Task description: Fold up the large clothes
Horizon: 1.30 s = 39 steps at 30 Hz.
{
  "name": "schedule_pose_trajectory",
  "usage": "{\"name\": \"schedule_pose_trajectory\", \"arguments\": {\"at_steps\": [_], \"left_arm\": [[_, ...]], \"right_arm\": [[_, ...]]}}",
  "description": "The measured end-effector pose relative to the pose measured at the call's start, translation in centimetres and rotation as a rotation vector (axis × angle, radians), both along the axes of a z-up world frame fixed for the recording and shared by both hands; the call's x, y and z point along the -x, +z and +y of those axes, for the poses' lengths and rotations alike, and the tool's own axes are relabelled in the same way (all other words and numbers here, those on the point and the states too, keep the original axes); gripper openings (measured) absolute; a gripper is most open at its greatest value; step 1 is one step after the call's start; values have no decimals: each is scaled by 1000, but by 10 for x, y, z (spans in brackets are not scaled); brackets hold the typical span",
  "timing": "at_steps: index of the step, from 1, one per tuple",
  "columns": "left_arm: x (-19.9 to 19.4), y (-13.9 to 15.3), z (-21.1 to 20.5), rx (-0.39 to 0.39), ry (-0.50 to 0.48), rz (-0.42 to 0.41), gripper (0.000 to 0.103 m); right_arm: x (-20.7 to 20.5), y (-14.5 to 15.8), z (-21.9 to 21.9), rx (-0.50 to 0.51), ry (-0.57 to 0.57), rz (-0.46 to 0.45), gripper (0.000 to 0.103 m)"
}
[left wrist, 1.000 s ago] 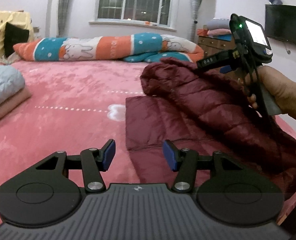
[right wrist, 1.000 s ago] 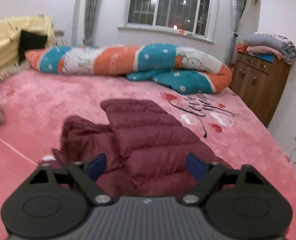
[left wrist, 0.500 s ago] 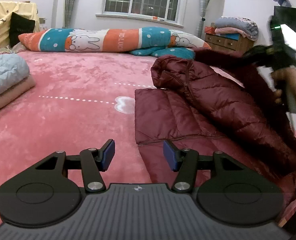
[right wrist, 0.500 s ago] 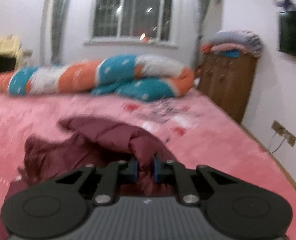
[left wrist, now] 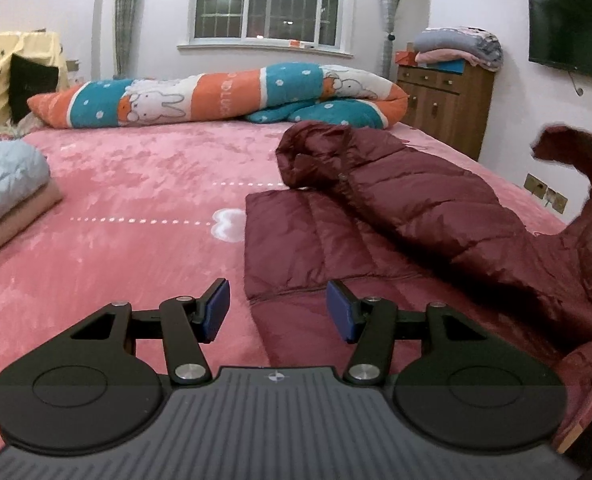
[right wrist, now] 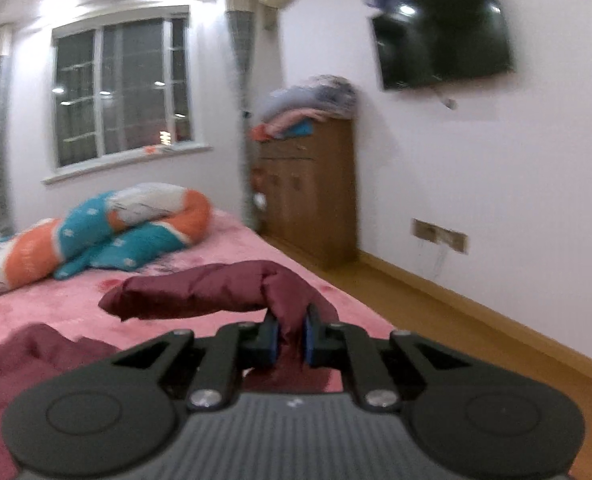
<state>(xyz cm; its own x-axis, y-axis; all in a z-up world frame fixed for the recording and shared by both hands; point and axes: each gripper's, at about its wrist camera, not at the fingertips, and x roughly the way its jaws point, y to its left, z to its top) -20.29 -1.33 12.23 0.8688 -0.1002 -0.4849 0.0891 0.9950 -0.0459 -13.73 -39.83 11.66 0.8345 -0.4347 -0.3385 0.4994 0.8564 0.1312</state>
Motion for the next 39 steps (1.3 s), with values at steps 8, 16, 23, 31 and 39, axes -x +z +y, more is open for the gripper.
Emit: {"name": "schedule_pose_trajectory", "arguments": {"at_steps": [8,16,23,31,39], "left_arm": [[9,8,-16,-20,-17,-24,71],[-9,4,-11,-19,27,-23,75],[-47,-10,6,56,99,18,77],[-89,-32,24,167,91,53,81],[-133,-42,36,226,33,97,82]], "right_arm": [[54,-67,-41,-176,-77,104,9],[74,-84,-42,-240,-21,177,42],[101,-71,-33,-215,13,206,71],[127,-37,-11,-80,-10,210,78],[86,8,36,13,122,154,82]]}}
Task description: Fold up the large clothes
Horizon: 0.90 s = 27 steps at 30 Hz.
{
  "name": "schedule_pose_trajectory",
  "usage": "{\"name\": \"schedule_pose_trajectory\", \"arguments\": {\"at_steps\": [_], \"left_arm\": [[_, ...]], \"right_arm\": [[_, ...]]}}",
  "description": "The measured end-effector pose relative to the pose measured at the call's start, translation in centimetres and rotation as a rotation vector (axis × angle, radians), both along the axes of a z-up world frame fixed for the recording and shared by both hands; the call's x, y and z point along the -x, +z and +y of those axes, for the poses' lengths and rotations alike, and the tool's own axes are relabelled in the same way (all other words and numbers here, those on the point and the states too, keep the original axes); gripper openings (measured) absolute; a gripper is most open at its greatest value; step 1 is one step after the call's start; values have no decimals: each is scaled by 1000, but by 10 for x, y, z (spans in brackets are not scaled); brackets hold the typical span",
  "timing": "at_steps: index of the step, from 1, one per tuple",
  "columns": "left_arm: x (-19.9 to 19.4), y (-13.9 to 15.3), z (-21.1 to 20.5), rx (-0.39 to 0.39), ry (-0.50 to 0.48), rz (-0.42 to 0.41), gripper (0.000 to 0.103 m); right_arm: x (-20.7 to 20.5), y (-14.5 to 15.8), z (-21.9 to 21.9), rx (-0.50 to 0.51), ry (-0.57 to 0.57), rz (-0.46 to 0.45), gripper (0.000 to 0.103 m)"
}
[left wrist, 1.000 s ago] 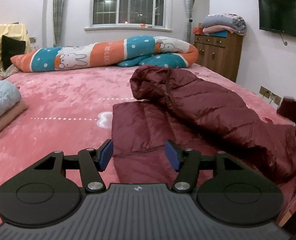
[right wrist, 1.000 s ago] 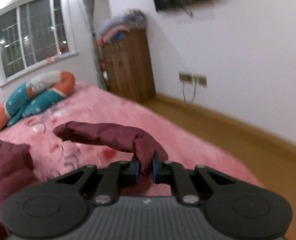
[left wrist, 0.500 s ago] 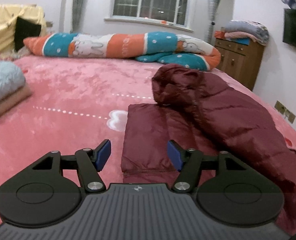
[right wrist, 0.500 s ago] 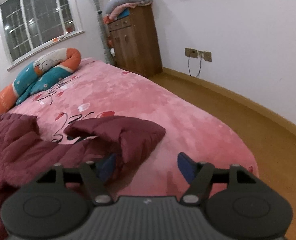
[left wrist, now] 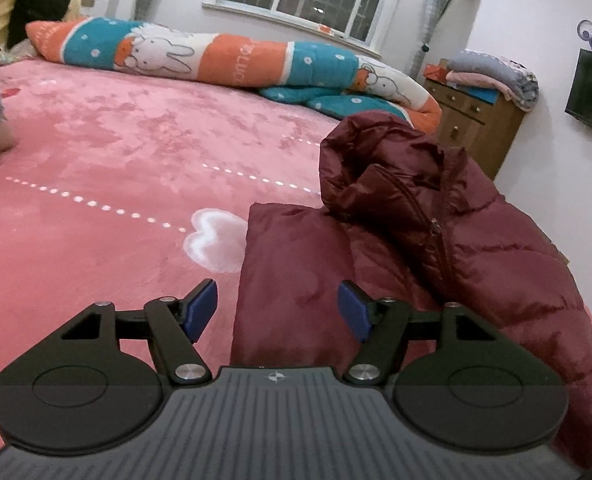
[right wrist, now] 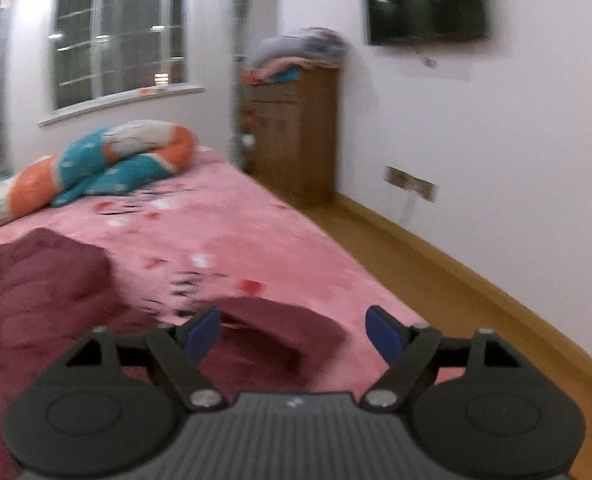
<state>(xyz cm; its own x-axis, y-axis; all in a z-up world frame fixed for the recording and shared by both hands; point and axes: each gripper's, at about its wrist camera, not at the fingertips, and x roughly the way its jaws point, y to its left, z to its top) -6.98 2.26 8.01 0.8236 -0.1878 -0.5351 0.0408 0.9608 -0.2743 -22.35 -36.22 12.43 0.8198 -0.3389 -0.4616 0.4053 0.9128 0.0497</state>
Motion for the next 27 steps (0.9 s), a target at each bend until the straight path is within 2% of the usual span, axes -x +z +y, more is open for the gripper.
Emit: {"name": "schedule_pose_trajectory", "arguments": {"at_steps": [3,7,12,17,19,27], "left_arm": [[-16,-3,0,17,-33,17,82],[-28,-8,5,39,-59,38,82],[-39,-21,5,56,-88,89,83],[-45,-27,2,64,-115,109,83],[-48,-29,2,70,-115,119,83],[-62,-34,-3,97,-139,135,85]], "right_arm": [[-42,4,31,-29,137,-5,86],[-110,1,75,-77,336,-20,87],[-199,-7,126,-58,553,-12,88],[-265,-18,141,-13,636,33,88],[-288,-23,134,-41,649,46,88],[-332,-49,136,-83,772,156,89]]}}
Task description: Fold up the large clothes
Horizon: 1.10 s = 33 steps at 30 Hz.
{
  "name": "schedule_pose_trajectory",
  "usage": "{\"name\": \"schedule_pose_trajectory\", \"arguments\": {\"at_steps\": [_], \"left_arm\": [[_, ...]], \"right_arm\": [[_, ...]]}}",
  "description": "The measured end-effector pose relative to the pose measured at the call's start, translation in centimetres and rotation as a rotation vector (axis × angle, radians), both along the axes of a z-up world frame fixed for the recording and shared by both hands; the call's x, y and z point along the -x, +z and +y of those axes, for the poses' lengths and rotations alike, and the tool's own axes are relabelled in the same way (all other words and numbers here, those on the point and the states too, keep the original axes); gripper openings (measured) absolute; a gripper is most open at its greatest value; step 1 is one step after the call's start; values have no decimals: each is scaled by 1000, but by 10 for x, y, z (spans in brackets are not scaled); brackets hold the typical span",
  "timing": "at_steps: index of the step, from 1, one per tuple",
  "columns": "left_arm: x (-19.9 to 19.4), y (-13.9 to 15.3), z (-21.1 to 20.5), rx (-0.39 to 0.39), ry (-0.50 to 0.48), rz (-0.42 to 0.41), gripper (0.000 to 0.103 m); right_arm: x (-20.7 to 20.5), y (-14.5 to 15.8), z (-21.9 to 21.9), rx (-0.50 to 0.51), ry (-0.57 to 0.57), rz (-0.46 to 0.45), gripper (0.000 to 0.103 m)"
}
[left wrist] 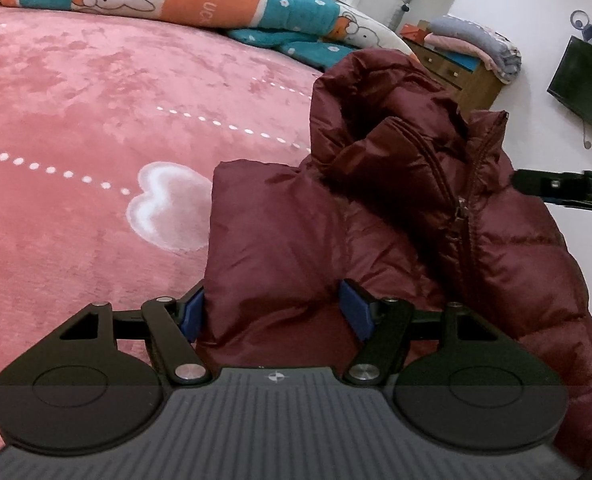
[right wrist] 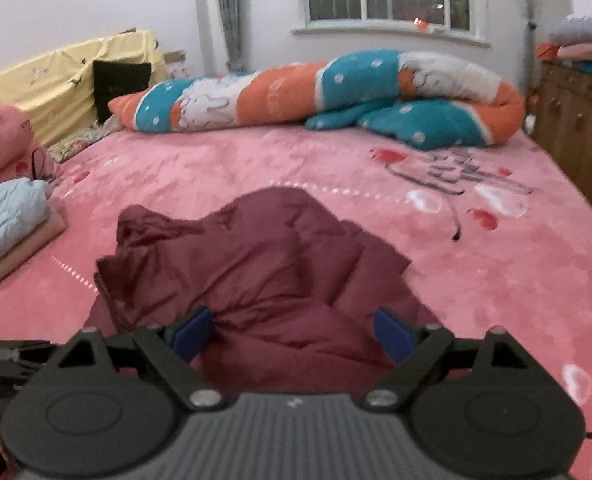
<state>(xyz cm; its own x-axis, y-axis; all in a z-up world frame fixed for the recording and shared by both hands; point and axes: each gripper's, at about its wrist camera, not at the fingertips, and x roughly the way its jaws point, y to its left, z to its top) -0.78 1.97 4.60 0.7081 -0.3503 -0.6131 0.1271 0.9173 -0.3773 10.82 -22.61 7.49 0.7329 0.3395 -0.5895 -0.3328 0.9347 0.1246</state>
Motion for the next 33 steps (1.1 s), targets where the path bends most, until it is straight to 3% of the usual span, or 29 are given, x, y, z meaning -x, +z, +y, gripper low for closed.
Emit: {"name": "schedule_pose_trajectory", "arguments": {"at_steps": [3,11,13,15,21,27,33], "left_arm": [[-3,-3,0,6,-4,5,86],[-1,-5,-6,-3,-13,2,81],[0,-5,-7,-9,-19,-2,75],[1,-4,-8,-11,-25,-10,61],[8,-1,-17,-43,-22,-46,31],[16,5,-16,-43,-1,-91,14],[35,17,-10,-59,20,-134,9]], "right_arm": [[-12,-4,-1,-28,25,37,97],[-19,-10,14,-72,109,98,96],[-16,-12,22,-56,124,98,84],[-8,-12,31,-23,133,82,59],[16,-5,47,2,100,8,17],[51,23,45,-5,-26,-132,9],[104,70,11,-40,-247,-320,8]]}}
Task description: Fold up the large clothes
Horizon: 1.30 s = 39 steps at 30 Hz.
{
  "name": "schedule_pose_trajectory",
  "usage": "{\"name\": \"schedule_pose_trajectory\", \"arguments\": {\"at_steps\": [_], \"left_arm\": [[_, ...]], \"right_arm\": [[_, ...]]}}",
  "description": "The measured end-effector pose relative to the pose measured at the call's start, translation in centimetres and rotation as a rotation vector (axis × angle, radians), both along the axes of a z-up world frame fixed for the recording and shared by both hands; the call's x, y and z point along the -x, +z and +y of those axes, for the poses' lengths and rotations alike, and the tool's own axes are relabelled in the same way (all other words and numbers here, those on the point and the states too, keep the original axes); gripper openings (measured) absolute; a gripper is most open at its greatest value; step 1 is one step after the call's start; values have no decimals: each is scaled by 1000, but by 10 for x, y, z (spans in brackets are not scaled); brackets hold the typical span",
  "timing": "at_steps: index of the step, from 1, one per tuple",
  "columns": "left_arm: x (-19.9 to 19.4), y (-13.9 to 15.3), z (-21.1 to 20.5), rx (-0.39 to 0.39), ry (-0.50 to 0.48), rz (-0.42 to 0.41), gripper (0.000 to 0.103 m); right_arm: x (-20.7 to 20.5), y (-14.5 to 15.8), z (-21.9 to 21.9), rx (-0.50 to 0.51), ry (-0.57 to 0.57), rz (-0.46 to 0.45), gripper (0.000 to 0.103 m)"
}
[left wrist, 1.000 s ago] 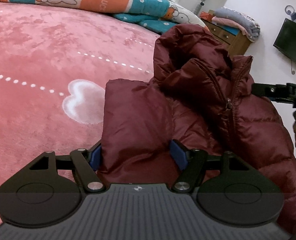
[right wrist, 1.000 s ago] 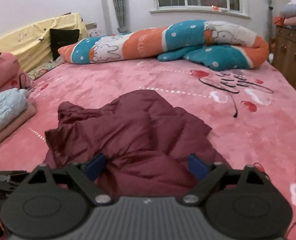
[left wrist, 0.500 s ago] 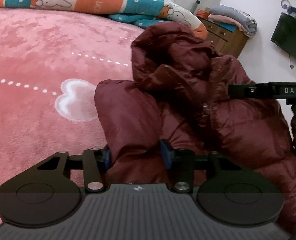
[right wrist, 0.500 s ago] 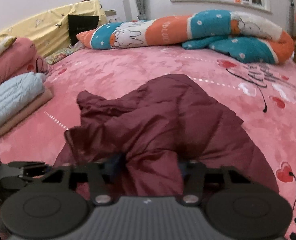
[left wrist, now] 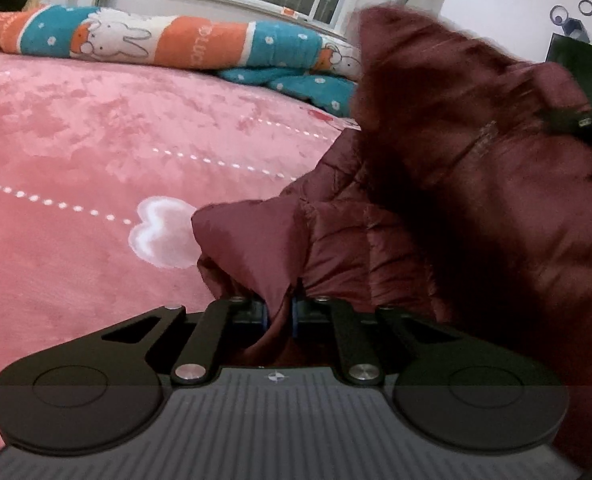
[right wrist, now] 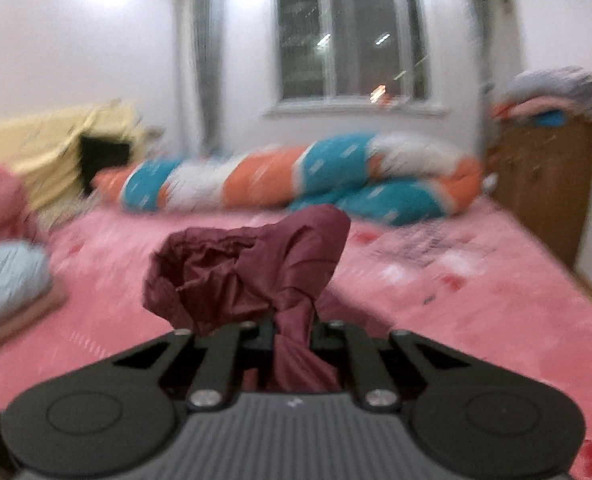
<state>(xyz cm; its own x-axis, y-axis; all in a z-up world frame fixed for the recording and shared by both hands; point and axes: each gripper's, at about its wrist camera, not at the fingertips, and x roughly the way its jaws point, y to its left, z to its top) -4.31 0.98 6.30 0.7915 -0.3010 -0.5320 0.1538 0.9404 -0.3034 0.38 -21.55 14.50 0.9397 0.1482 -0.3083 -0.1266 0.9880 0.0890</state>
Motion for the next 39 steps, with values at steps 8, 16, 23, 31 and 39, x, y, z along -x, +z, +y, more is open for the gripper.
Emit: {"name": "schedule_pose_trajectory", "arguments": {"at_steps": [8,16,23,31,39], "left_arm": [[38,14,9,-39,13,-20,7],[95,30,11,-88,-22,-6,5],[119,31,13,-141,-10,51,3],[110,67,1,-178,-14,2,6],[31,84,-54,-166,-95,-75,30]], "right_arm": [[84,19,-80,-77,-344,-125,7],[132,-12,-139,-155,-589,-79,6],[135,-60,-174,-234,-752,47,7],[143,-93,-187,-356,-741,84,13],[148,-97,-195,-442,-640,62,53]]}}
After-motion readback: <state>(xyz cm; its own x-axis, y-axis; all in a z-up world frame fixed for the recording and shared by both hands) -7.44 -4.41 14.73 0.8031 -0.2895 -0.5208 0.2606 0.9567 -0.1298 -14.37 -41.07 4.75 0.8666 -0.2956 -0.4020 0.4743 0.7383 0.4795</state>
